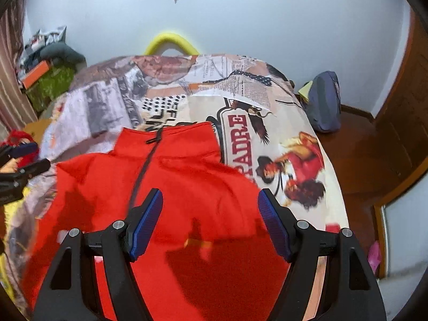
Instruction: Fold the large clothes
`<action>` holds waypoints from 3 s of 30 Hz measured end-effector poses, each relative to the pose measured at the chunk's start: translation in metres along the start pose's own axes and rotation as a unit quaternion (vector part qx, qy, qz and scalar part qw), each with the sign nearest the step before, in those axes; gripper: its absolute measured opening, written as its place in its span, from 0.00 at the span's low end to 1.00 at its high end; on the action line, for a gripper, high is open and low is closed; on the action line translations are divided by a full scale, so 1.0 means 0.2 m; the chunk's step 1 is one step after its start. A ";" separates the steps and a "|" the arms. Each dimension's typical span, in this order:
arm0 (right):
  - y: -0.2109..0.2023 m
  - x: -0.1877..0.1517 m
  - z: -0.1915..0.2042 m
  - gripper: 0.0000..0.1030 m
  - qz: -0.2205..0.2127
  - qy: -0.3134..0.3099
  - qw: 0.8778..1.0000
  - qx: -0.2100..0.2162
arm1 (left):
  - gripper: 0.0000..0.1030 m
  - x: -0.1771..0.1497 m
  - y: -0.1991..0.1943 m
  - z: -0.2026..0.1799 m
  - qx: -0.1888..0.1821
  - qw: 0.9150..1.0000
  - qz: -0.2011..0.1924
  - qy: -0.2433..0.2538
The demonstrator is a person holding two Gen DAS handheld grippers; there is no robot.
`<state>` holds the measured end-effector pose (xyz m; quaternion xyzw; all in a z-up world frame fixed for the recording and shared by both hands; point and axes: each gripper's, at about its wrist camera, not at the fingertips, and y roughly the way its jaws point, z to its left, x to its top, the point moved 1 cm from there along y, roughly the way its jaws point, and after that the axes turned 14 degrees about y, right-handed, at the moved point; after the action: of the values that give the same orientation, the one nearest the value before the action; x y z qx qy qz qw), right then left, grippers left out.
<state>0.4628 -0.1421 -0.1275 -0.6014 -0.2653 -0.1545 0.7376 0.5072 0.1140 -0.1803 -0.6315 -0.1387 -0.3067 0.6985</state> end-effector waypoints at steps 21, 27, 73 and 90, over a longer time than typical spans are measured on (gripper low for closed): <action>0.80 0.15 -0.04 0.65 0.092 0.052 0.993 0.054 | 0.55 0.09 0.92 0.07 -0.118 0.984 0.068 -0.112; 0.74 0.10 0.04 0.12 0.080 0.035 0.993 0.074 | 0.18 0.12 0.85 -0.04 -0.074 0.995 0.047 -0.051; -0.50 -0.90 -0.06 0.03 0.101 0.039 0.991 0.079 | 0.19 -0.98 -0.46 -0.54 -0.065 0.994 0.064 0.066; -0.43 -0.57 -0.05 0.63 0.033 0.083 0.994 0.068 | 0.61 -0.88 -0.41 0.21 -0.027 0.985 0.050 -0.160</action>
<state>0.3257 -0.1813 -0.1246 -0.5437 -0.1931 -0.1612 0.8007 0.3306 0.1983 -0.2099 -0.6975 -0.2087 -0.1700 0.6641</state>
